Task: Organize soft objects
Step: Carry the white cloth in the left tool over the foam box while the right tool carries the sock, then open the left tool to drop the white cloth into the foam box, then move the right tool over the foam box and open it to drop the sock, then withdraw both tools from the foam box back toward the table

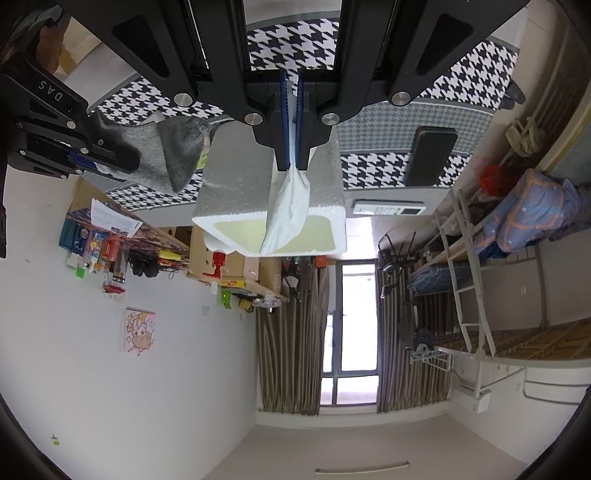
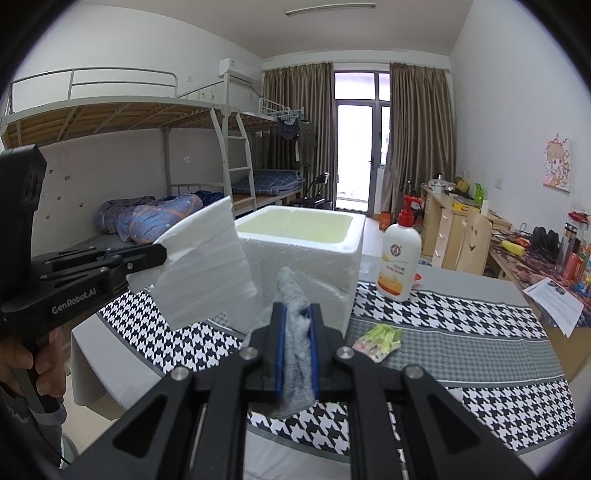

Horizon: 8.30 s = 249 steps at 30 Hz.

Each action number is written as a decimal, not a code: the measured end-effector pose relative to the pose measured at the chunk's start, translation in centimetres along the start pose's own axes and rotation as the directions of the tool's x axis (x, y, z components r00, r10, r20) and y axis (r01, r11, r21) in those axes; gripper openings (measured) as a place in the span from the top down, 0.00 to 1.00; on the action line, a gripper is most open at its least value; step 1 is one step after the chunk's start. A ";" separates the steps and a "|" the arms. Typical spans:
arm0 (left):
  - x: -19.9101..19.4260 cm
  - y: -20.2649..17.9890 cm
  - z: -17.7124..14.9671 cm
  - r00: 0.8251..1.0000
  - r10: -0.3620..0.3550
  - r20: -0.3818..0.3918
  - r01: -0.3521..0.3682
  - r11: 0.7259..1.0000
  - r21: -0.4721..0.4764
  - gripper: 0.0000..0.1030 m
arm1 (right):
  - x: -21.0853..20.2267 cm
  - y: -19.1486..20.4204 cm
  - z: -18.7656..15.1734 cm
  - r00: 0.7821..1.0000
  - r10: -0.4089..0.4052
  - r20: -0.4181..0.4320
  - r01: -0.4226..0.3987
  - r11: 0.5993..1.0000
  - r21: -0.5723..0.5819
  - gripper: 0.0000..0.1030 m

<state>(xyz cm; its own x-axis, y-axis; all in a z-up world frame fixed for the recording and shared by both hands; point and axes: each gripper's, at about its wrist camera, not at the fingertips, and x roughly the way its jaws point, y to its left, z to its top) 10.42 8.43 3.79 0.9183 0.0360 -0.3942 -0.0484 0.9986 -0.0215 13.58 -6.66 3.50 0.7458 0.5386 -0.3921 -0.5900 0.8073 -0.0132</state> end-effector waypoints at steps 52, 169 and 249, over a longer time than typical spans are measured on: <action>2.3 0.6 9.1 0.993 0.024 0.113 -0.030 0.998 0.049 0.97 | 2.2 -2.5 8.7 0.992 -0.024 0.121 0.032 0.997 -0.064 0.86; 5.0 9.6 4.1 0.973 0.230 0.031 -0.227 0.971 -0.078 0.01 | 10.3 1.1 10.1 0.999 -0.011 0.030 0.013 0.998 -0.053 0.86; -3.3 -3.7 2.9 0.988 0.040 0.152 -0.042 0.999 0.008 0.01 | -7.7 -3.6 3.2 0.966 -0.146 0.213 0.129 0.988 0.090 0.00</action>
<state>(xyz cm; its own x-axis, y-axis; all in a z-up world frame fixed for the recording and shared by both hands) 8.74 4.76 7.79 0.9647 0.0817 -0.2503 -0.0838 0.9965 0.0020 10.95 -12.97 9.48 0.8723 0.4542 -0.1808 -0.4587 0.8884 0.0188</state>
